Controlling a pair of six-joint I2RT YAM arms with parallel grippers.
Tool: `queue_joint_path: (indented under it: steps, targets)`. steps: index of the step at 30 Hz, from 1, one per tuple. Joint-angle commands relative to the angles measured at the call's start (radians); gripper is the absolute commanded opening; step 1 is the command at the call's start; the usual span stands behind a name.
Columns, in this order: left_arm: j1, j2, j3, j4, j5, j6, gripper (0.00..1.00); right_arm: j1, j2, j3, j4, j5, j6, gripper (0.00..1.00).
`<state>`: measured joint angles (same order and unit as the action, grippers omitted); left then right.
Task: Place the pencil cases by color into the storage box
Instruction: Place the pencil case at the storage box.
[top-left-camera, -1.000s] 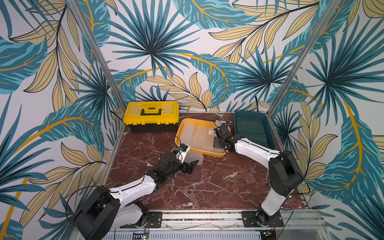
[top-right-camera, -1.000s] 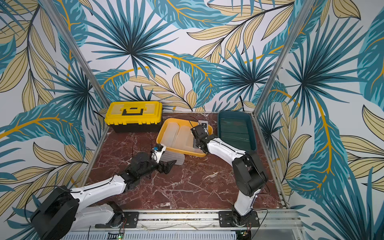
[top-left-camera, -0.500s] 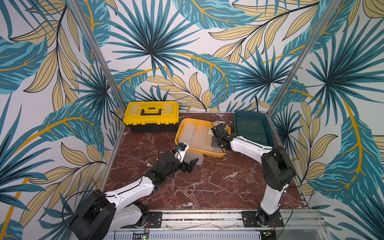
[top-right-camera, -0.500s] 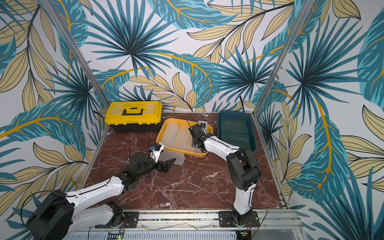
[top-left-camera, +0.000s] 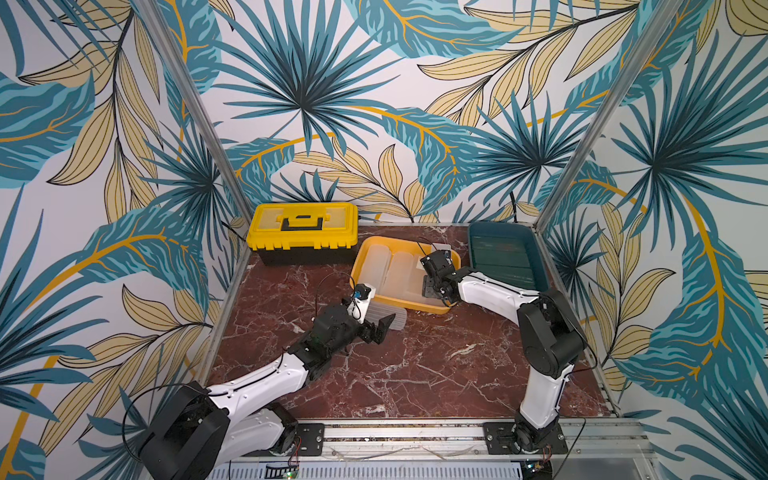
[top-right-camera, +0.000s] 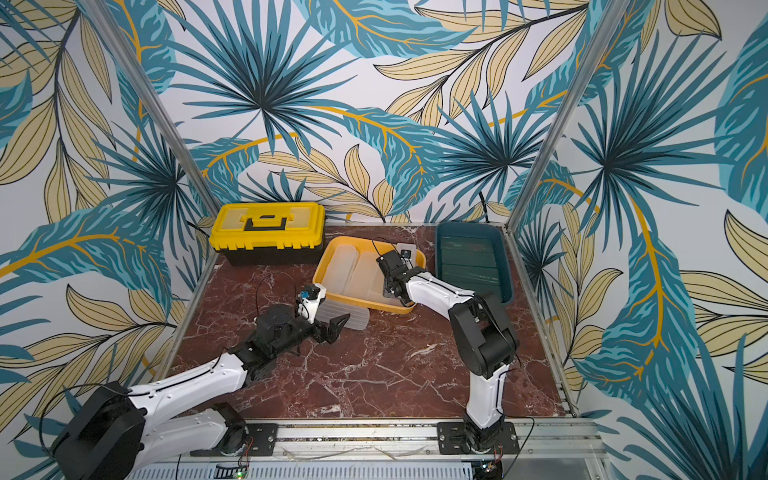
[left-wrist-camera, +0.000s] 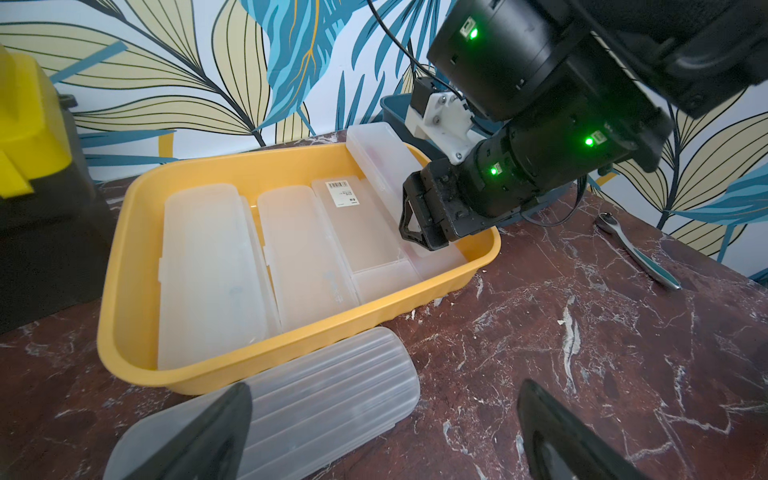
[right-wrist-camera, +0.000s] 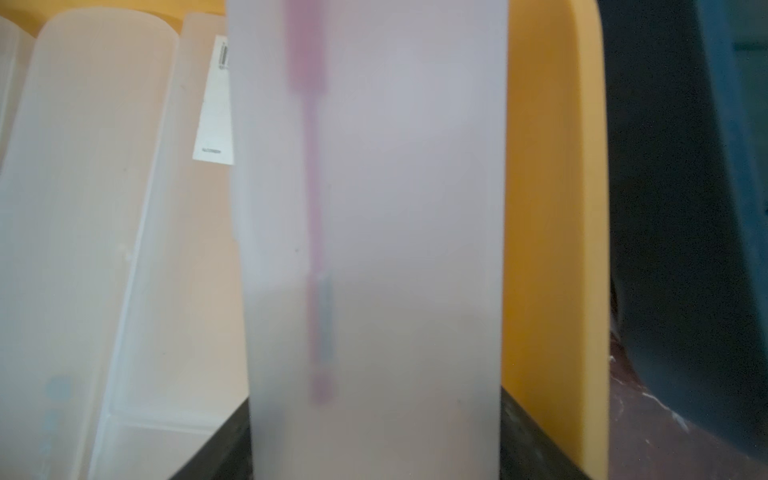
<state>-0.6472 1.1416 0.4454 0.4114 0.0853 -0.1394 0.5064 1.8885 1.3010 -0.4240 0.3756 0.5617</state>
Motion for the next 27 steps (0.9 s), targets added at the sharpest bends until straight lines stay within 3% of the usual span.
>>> queue_joint_path:
  steps: [1, 9, 16, 23, 27]
  targets:
    - [-0.003, -0.017, -0.025, 0.026, -0.016, -0.007, 1.0, -0.003, 0.01, 0.006, -0.018, 0.0, 0.017, 0.76]
    - [-0.003, -0.018, -0.027, 0.026, -0.05, -0.02, 1.0, -0.003, -0.097, -0.025, -0.003, 0.016, 0.001, 0.84]
    - [0.001, -0.012, -0.025, 0.026, -0.118, -0.065, 0.99, 0.007, -0.256, -0.093, 0.052, -0.024, -0.092, 0.85]
    - [0.046, 0.007, -0.014, -0.017, -0.235, -0.169, 0.99, 0.138, -0.421, -0.234, 0.159, -0.032, -0.197, 0.85]
    - [0.102, 0.005, 0.001, -0.098, -0.271, -0.257, 1.0, 0.236, -0.47, -0.326, 0.253, -0.028, -0.122, 0.85]
